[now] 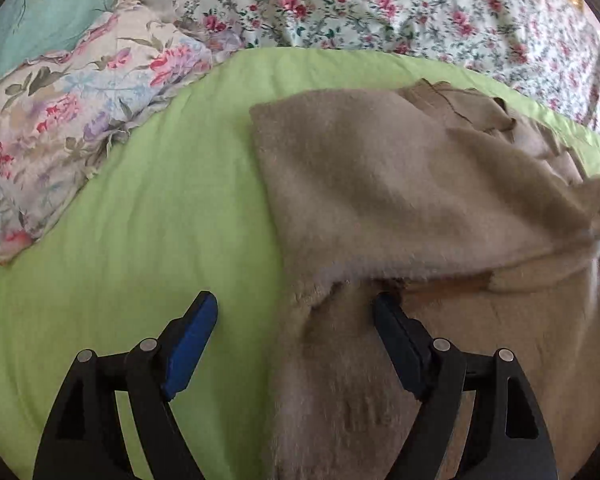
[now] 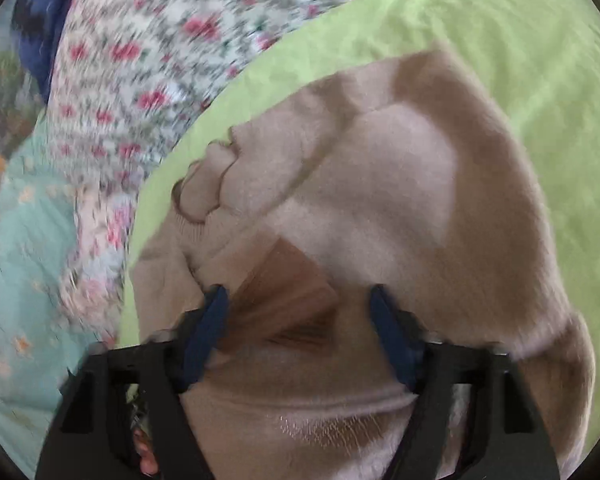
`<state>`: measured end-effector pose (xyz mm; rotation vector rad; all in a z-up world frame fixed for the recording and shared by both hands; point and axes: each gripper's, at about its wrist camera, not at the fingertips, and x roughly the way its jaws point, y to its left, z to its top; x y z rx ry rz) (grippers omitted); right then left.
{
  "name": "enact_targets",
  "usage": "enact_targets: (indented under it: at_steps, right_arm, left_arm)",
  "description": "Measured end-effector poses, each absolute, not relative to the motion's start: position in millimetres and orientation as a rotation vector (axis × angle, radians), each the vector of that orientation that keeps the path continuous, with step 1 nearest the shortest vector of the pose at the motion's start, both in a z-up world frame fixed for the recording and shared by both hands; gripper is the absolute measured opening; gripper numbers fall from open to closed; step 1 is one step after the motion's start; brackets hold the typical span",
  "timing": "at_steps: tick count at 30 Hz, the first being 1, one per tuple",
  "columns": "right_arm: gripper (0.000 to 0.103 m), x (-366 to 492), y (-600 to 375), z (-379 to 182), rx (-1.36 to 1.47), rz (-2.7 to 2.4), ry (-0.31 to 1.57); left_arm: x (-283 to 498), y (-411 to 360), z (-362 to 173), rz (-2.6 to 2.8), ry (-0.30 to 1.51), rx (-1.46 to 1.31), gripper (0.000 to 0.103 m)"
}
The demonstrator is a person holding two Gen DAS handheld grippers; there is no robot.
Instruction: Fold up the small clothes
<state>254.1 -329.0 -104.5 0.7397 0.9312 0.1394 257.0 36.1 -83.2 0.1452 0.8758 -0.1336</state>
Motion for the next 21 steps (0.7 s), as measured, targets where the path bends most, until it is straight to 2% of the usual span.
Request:
enact_targets:
  at_steps: [1, 5, 7, 9, 10, 14, 15, 16, 18, 20, 21]
  right_arm:
    - [0.008, 256.8, -328.2, -98.5, 0.727, 0.146, 0.915]
    - [0.008, 223.3, -353.2, -45.4, 0.712, 0.126, 0.543]
    - [0.009, 205.8, -365.8, -43.9, 0.717, 0.080, 0.498]
    - [0.012, 199.3, -368.7, -58.2, 0.649, 0.004, 0.599]
    - [0.020, 197.2, -369.9, -67.7, 0.620, -0.059, 0.668]
    - [0.024, 186.7, -381.0, -92.7, 0.729, -0.071, 0.768]
    - [0.031, 187.4, -380.9, -93.0, 0.731, -0.077, 0.770]
    - [0.044, 188.9, -378.8, -91.5, 0.728, -0.081, 0.771]
    - [0.059, 199.7, -373.4, -91.1, 0.719, -0.075, 0.796]
    - [0.059, 215.2, -361.7, -94.3, 0.686, -0.030, 0.850]
    - [0.045, 220.9, -356.7, -98.2, 0.663, -0.015, 0.884]
  left_arm:
    - [260.0, 36.5, -81.5, -0.111, 0.868, 0.141, 0.081]
    - [270.6, 45.6, -81.6, -0.070, 0.869, 0.094, 0.081]
    - [270.2, 45.6, -84.6, -0.065, 0.875, 0.093, 0.081]
    - [268.0, 45.7, -84.1, -0.060, 0.868, 0.088, 0.081]
    - [266.9, 46.4, -83.6, -0.057, 0.864, 0.085, 0.081]
    - [267.8, 51.1, -84.4, -0.042, 0.872, 0.059, 0.081]
    - [268.0, 51.8, -84.5, -0.039, 0.872, 0.055, 0.081]
    - [267.5, 52.5, -84.5, -0.035, 0.871, 0.052, 0.081]
    - [266.8, 53.5, -84.4, -0.025, 0.868, 0.045, 0.081]
    - [266.7, 53.7, -85.1, -0.022, 0.871, 0.038, 0.081]
    - [266.8, 53.6, -85.2, -0.018, 0.871, 0.040, 0.081]
